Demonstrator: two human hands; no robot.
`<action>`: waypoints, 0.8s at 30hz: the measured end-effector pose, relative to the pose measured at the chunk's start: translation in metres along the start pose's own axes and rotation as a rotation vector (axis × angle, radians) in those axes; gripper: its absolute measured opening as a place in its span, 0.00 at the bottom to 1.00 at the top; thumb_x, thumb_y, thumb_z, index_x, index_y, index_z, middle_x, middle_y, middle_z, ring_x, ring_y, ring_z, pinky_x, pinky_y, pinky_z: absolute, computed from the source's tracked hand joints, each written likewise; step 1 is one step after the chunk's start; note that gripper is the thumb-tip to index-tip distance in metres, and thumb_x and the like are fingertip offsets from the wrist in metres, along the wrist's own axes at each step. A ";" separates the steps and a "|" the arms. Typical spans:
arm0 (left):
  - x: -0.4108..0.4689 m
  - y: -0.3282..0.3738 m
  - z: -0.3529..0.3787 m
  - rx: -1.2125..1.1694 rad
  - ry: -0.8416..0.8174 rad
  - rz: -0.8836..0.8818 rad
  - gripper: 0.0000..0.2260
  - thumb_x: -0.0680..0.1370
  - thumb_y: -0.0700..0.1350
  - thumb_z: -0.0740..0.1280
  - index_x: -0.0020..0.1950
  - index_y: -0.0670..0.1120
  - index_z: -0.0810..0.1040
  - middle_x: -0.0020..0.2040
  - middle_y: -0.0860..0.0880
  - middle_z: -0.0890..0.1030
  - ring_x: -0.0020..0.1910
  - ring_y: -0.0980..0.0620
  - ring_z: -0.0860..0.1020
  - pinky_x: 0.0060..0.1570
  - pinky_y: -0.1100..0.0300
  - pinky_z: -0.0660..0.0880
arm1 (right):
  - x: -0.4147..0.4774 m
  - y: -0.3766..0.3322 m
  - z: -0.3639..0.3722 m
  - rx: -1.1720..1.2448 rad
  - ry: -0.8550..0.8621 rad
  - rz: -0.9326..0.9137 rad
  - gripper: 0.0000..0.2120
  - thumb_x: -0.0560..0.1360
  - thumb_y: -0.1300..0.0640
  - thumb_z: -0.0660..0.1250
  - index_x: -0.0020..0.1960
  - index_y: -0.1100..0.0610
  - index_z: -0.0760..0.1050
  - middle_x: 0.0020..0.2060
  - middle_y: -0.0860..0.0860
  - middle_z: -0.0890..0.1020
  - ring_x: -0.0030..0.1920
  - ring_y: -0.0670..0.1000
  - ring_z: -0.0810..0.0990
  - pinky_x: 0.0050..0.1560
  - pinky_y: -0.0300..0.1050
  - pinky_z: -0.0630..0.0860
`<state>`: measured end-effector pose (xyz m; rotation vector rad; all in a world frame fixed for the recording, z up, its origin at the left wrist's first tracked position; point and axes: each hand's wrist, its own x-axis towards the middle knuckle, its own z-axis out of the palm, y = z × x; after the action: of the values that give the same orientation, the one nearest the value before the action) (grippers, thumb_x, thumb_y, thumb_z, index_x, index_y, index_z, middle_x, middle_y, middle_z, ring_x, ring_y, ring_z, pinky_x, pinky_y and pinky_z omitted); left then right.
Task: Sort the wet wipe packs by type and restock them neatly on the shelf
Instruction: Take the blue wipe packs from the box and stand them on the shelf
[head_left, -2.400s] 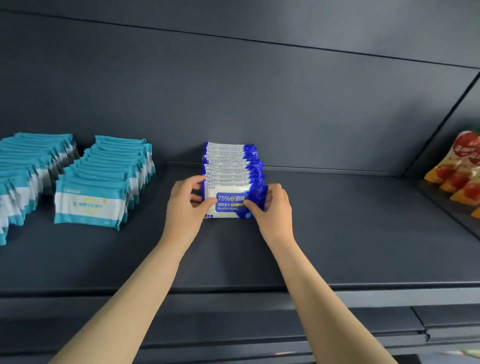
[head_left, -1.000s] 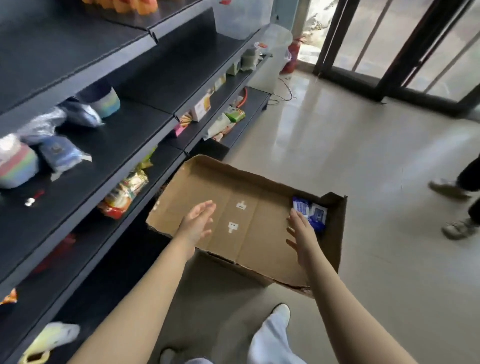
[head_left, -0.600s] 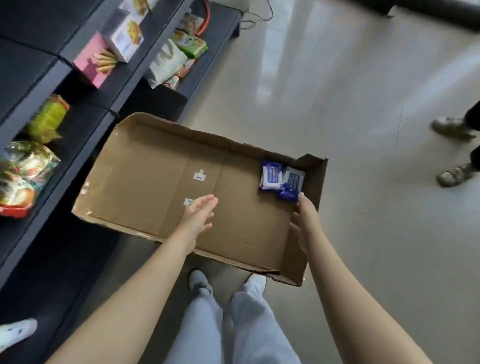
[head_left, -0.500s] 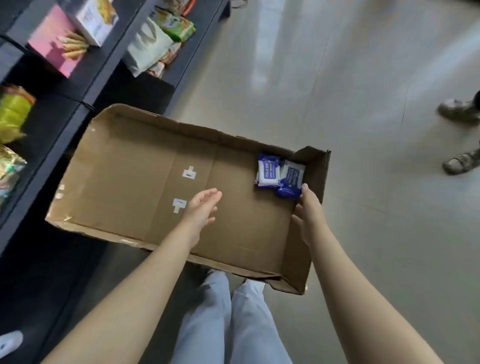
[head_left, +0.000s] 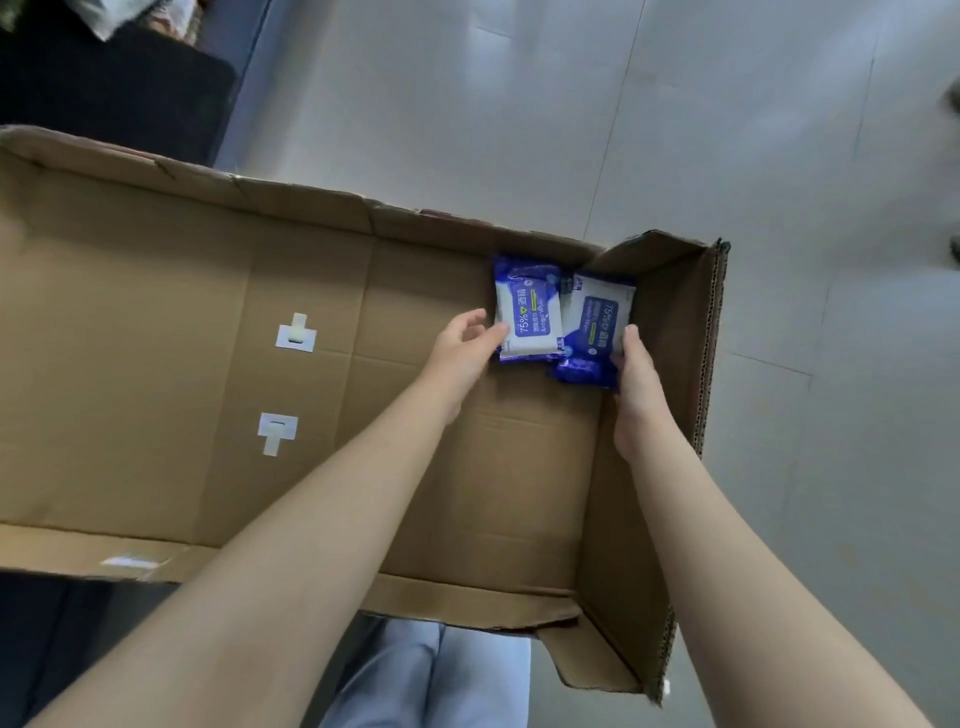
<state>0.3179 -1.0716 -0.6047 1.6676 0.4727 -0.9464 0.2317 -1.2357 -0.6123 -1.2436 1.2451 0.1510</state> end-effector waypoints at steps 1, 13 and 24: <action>0.006 0.000 0.004 0.005 -0.002 -0.001 0.24 0.79 0.52 0.68 0.73 0.52 0.68 0.70 0.50 0.72 0.65 0.53 0.73 0.64 0.57 0.71 | 0.003 0.003 -0.001 0.005 0.011 0.005 0.21 0.83 0.41 0.54 0.72 0.50 0.68 0.55 0.43 0.79 0.50 0.37 0.75 0.48 0.35 0.67; 0.051 -0.015 0.017 0.105 0.100 0.094 0.15 0.77 0.42 0.70 0.62 0.47 0.72 0.52 0.50 0.80 0.51 0.51 0.79 0.51 0.58 0.77 | 0.020 0.016 0.005 0.068 0.067 0.007 0.16 0.84 0.43 0.54 0.67 0.48 0.68 0.47 0.37 0.76 0.57 0.51 0.77 0.58 0.44 0.72; 0.048 -0.027 -0.005 0.150 0.075 0.093 0.12 0.77 0.42 0.71 0.57 0.48 0.72 0.54 0.48 0.81 0.53 0.52 0.81 0.53 0.55 0.80 | 0.008 0.021 0.021 0.215 0.106 0.080 0.22 0.78 0.49 0.69 0.67 0.59 0.71 0.56 0.56 0.83 0.55 0.53 0.84 0.59 0.50 0.80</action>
<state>0.3294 -1.0663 -0.6587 1.8500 0.3778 -0.8711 0.2335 -1.2155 -0.6356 -1.0274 1.3658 0.0087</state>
